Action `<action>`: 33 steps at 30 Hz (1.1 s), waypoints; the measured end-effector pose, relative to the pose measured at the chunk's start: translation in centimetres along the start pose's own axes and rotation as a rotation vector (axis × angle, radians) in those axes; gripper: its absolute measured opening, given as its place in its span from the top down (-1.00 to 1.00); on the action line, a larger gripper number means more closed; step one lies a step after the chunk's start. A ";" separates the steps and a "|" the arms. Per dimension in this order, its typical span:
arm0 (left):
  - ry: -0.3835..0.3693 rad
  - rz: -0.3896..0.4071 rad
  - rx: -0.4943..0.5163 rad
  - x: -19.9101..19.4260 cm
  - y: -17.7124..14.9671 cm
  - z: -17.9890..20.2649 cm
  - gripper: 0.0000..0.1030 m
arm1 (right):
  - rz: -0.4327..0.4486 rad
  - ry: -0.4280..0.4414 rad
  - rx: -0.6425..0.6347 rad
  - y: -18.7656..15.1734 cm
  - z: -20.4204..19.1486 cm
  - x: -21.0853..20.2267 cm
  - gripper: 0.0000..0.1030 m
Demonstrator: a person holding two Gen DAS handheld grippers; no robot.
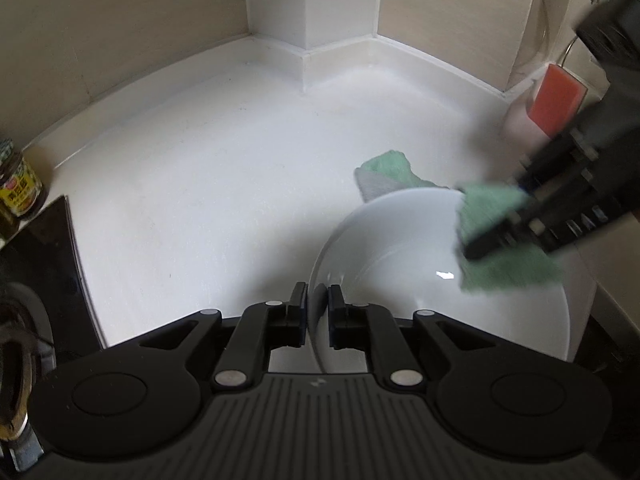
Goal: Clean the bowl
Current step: 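Hold the rim with the left gripper while the right gripper wipes the bowl rim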
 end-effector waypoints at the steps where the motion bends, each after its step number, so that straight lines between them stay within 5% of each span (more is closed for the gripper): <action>1: -0.012 -0.003 0.021 0.2 0.3 0.1 0.77 | -0.005 0.006 0.024 -0.5 0.0 0.0 0.55; 6: -0.065 -0.008 0.180 0.8 1.4 0.8 0.83 | -0.099 -0.005 -0.095 -2.1 -0.4 0.1 0.48; 10: -0.089 -0.017 0.265 1.1 1.9 0.8 0.84 | -0.078 -0.109 -0.388 -1.1 -1.9 0.4 0.53; 14: -0.112 -0.027 0.232 1.3 1.9 0.5 0.84 | -0.053 -0.124 -0.568 -0.3 -3.1 1.1 0.55; 20: -0.048 -0.079 -0.060 0.5 -0.1 0.0 0.81 | 0.008 -0.048 -0.364 1.3 -2.3 0.6 0.66; 25: -0.061 -0.093 -0.003 0.7 -0.5 0.3 0.85 | 0.081 -0.014 -0.099 0.1 -0.2 -0.6 0.66; 30: -0.133 -0.078 0.158 0.9 1.1 0.7 0.87 | -0.089 0.016 -0.330 -2.0 -0.3 -1.2 0.57; 33: -0.131 -0.090 0.243 1.5 1.9 1.2 0.85 | -0.128 -0.053 -0.458 -1.2 -0.9 -0.8 0.56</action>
Point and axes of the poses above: each gripper's, at about its wrist camera, not at the fingertips, and x roughly the way its jaws point, z to its right, y to its top, the point moved 7 cm from there along x, roughly the way its jaws point, and after that the axes turned 14 degrees about x, right-handed, at the moved point
